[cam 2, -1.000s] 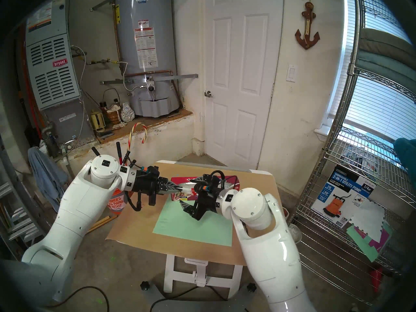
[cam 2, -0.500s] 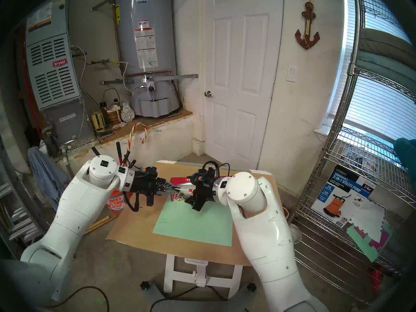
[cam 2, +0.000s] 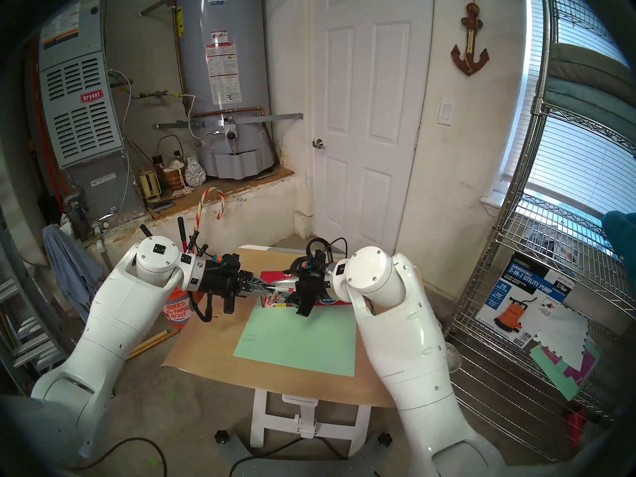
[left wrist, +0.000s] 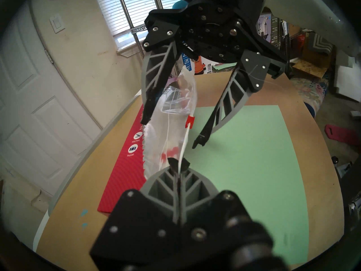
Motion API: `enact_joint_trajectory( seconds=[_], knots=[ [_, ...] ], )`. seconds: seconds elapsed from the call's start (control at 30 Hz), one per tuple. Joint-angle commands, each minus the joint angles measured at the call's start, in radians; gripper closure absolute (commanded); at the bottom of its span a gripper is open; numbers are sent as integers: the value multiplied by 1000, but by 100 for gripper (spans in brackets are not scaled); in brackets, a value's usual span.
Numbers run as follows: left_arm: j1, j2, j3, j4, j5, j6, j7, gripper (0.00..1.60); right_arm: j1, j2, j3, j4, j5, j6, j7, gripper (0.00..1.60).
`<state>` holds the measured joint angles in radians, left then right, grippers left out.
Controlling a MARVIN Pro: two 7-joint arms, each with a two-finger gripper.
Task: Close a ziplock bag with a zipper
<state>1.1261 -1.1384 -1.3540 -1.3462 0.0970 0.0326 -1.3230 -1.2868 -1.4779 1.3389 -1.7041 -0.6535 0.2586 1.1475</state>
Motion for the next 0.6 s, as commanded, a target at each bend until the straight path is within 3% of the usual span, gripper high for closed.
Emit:
enact_joint_trajectory(
  seconds=[0.0, 0.1, 0.13, 0.2, 0.33, 0.43, 0.57],
  knots=[
    [-22, 0, -9, -19, -4, 10, -1, 160, 16, 8, 3, -8, -9, -16, -9, 49],
    [-22, 1, -10, -23, -4, 12, -1, 160, 7, 14, 5, -11, -15, -23, -10, 58],
    [-22, 1, -10, -23, -4, 12, -2, 160, 5, 14, 6, -10, -15, -25, -11, 43],
    [-23, 1, -9, -25, -3, 14, -3, 160, 0, 14, 8, -11, -15, -30, -16, 40],
    [-22, 1, -8, -27, -2, 16, -3, 160, -3, 10, 10, -21, -16, -25, -18, 59],
    [-21, 0, -8, -29, -1, 17, -3, 160, -6, 12, 9, -21, -18, -27, -16, 58],
    [-16, 0, -8, -38, -1, 23, -2, 160, -18, 15, 9, -24, -19, -33, -17, 70]
  ],
)
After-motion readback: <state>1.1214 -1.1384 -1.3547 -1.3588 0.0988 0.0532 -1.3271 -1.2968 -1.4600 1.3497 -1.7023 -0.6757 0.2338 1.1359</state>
